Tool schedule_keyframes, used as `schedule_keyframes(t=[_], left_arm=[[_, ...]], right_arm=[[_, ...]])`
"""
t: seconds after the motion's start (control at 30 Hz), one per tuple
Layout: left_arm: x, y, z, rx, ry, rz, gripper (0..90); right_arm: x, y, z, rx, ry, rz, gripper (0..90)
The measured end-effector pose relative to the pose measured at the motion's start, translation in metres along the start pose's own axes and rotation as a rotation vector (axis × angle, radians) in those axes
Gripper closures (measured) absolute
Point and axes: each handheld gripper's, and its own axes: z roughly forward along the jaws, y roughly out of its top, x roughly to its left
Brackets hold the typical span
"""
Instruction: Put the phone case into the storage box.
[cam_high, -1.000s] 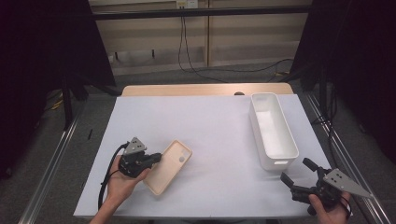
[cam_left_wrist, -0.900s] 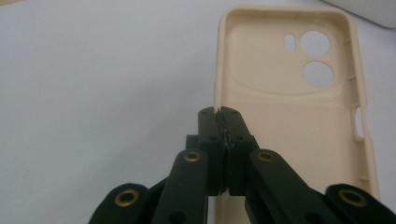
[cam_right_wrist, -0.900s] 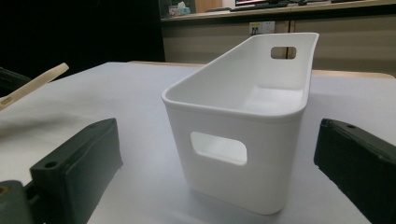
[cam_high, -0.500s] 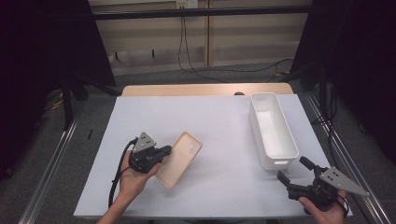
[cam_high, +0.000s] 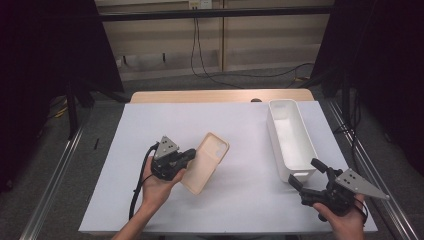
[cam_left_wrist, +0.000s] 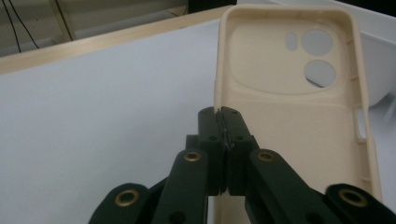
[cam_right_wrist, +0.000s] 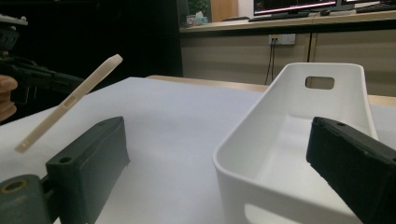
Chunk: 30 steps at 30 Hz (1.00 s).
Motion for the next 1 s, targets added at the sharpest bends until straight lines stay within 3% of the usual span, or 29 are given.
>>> schedule_keyframes(t=[0.23,0.5,1.0], left_arm=[[-0.007,0.004,0.01,-0.014,0.004,0.021,88.5],[-0.013,0.011,0.018,-0.042,-0.002,0.004,88.5],[-0.03,0.021,0.035,-0.078,-0.023,0.033,88.5]], right_arm=[[0.011,0.006,0.025,0.0,0.037,0.005,5.2],[0.026,0.018,0.049,-0.002,0.085,-0.021,6.4],[0.034,0.032,0.079,0.018,0.095,-0.024,8.7]])
